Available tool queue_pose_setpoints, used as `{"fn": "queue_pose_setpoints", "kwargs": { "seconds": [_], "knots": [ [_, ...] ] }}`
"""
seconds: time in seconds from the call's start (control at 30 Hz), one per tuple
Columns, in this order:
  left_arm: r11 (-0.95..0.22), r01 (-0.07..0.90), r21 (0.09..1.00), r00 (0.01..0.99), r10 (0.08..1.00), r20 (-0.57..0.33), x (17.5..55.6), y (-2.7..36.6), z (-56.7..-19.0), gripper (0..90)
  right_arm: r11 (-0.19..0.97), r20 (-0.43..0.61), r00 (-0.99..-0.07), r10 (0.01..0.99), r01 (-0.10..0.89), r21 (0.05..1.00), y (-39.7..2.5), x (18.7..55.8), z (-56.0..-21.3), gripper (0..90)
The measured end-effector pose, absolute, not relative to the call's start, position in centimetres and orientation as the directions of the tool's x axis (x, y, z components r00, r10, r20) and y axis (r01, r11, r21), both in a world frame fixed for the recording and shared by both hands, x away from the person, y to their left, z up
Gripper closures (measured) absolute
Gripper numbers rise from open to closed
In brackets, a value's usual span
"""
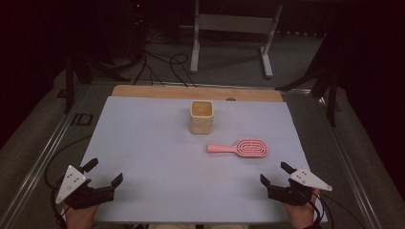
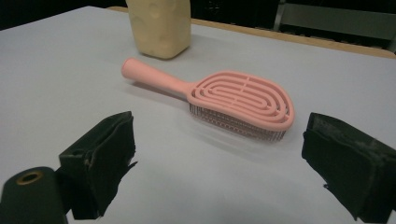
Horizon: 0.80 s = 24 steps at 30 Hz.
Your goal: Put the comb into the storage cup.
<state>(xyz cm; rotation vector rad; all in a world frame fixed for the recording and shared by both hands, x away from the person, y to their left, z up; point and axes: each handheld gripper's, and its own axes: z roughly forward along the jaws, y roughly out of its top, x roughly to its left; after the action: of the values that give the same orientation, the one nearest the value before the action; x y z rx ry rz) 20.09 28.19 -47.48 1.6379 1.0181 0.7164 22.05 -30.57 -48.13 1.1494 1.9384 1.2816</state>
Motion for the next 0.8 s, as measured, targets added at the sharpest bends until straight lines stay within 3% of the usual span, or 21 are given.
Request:
{"fn": "queue_pose_setpoints", "kwargs": {
  "seconds": [0.53, 0.8],
  "knots": [
    [-0.101, 0.297, 0.949, 0.434, 0.900, -0.041, 20.3, 28.0, -48.0, 0.1, 0.126, 0.079, -0.482, 0.873, 0.379, 0.917, -30.9, 22.5, -48.1, 8.7],
    [-0.091, 0.298, 0.950, 0.408, 0.912, -0.041, 20.1, 28.2, -48.0, 0.1, 0.142, 0.063, -0.477, 0.877, 0.382, 0.913, -30.8, 22.6, -47.3, 8.6]
  ]
}}
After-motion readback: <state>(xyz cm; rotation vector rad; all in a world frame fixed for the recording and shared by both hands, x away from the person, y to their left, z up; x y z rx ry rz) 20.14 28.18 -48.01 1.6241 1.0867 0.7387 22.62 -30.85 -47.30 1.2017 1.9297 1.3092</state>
